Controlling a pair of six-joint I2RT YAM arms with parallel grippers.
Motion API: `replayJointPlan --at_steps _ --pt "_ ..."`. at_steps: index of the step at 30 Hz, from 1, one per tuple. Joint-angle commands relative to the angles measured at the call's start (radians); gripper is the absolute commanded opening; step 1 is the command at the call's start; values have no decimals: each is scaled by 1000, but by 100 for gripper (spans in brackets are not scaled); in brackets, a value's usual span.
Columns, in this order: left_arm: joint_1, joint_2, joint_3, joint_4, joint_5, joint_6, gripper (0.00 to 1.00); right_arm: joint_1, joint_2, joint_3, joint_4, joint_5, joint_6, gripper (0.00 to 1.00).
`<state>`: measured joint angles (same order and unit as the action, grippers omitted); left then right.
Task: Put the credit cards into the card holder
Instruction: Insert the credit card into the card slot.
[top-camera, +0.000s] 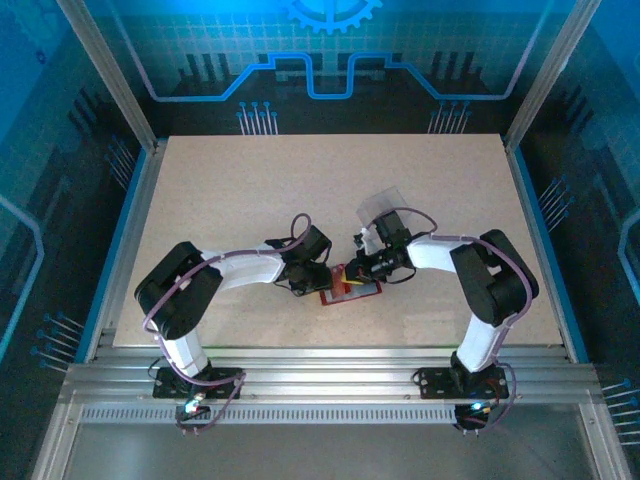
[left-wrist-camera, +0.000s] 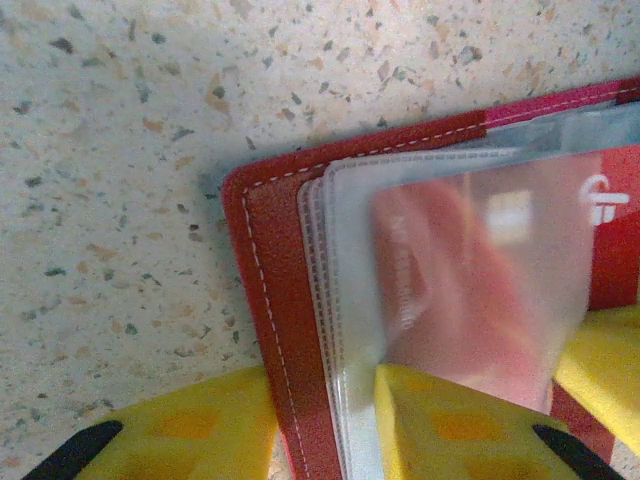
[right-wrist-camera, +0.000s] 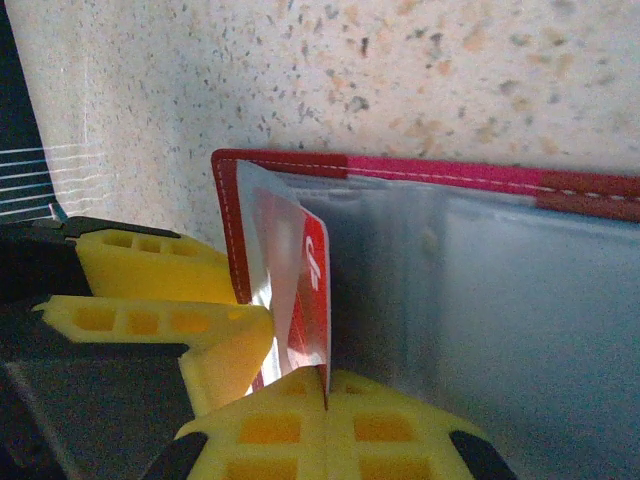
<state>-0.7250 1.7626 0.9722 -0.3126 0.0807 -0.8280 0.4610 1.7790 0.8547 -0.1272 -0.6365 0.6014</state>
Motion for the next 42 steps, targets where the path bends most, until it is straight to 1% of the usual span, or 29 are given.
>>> replayJointPlan --at_steps 1,4,7,10,15,19,26,29,32,35,42 --pt "-12 69 -36 64 2 18 33 33 39 -2 -22 23 10 0" --pt "-13 68 -38 68 5 16 33 44 51 6 -19 19 12 1" --pt "-14 62 -41 69 7 15 33 50 55 16 -27 20 11 6" --pt "-13 46 -48 80 23 9 34 51 40 17 -47 37 8 12" --pt "6 14 -72 129 87 -15 34 52 7 19 -83 50 0 27" --pt "18 -13 -78 142 114 -27 34 53 -15 51 -119 70 -12 32" --pt "40 -87 -99 145 139 -44 34 70 -29 98 -207 129 -35 37" --pt "49 -113 -110 142 139 -46 35 76 -35 104 -219 130 -34 38" --pt "55 -118 -115 144 147 -49 35 76 -46 104 -212 111 -29 42" --pt "60 -118 -117 145 148 -51 35 75 -61 104 -220 118 -23 44" --pt "75 -123 -128 153 157 -58 34 69 -81 103 -229 130 0 46"
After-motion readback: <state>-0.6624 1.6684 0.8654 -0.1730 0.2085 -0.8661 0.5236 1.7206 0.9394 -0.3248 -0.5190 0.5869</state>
